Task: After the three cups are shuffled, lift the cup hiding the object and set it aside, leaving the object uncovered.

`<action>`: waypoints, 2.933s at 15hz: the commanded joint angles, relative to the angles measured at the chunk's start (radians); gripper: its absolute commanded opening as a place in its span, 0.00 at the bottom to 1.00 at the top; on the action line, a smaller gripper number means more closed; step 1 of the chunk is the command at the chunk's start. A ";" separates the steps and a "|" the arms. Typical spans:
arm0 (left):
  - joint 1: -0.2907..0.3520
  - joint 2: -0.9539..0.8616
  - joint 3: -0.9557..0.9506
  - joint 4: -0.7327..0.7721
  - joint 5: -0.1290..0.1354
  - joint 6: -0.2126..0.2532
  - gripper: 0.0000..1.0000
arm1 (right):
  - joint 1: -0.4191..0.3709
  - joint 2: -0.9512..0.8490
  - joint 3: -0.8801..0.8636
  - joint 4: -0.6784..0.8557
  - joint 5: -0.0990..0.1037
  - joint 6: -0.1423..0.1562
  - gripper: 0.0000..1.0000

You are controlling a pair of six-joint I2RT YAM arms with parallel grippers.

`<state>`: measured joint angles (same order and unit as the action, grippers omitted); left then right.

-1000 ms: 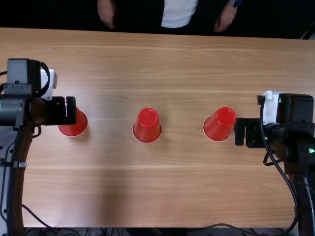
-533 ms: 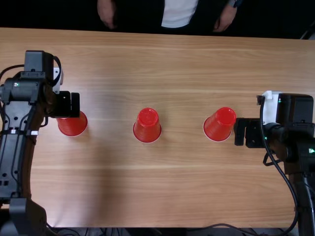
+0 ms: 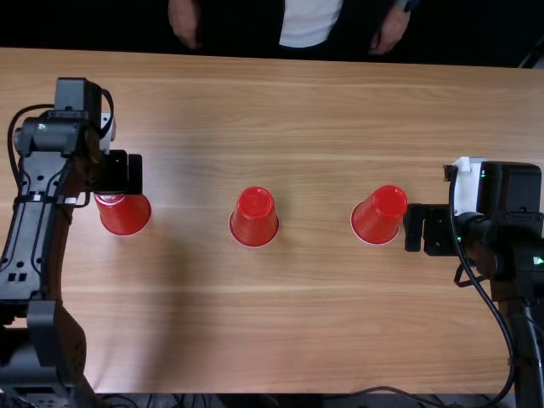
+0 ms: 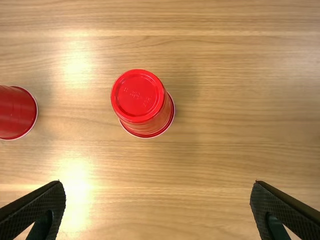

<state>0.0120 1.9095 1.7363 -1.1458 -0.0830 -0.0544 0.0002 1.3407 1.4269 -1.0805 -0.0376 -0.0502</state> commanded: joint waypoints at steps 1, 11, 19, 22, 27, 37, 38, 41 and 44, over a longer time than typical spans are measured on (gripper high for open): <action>-0.015 0.045 0.039 0.001 -0.007 -0.003 1.00 | 0.014 -0.015 0.018 0.001 -0.012 0.006 1.00; -0.030 0.158 0.049 -0.016 -0.011 -0.003 1.00 | 0.014 -0.017 0.013 -0.001 -0.012 0.010 1.00; -0.029 0.134 0.049 -0.016 -0.002 -0.010 0.03 | 0.017 -0.017 0.013 -0.001 -0.012 0.010 1.00; -0.024 -0.003 0.048 -0.018 -0.004 -0.040 0.03 | 0.018 -0.017 0.013 0.001 -0.012 0.010 1.00; -0.004 -0.205 0.040 -0.029 -0.007 -0.084 0.05 | 0.030 -0.023 0.004 0.004 -0.012 0.008 1.00; 0.307 -0.290 -0.185 -0.042 -0.020 -0.089 0.12 | 0.055 -0.084 0.003 0.008 -0.014 0.006 1.00; 0.322 -0.285 -0.207 -0.042 -0.022 -0.089 0.16 | 0.055 -0.084 0.006 0.008 -0.012 0.004 1.00; 0.338 -0.259 -0.265 -0.040 -0.022 -0.089 0.20 | 0.055 -0.084 0.009 0.008 -0.012 0.004 1.00; 0.338 -0.213 -0.285 -0.040 -0.022 -0.095 0.63 | 0.055 -0.084 0.009 0.010 -0.012 0.004 1.00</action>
<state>0.3443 1.6814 1.4647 -1.1854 -0.1009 -0.1364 0.0502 1.2758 1.4265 -1.0733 -0.0448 -0.0467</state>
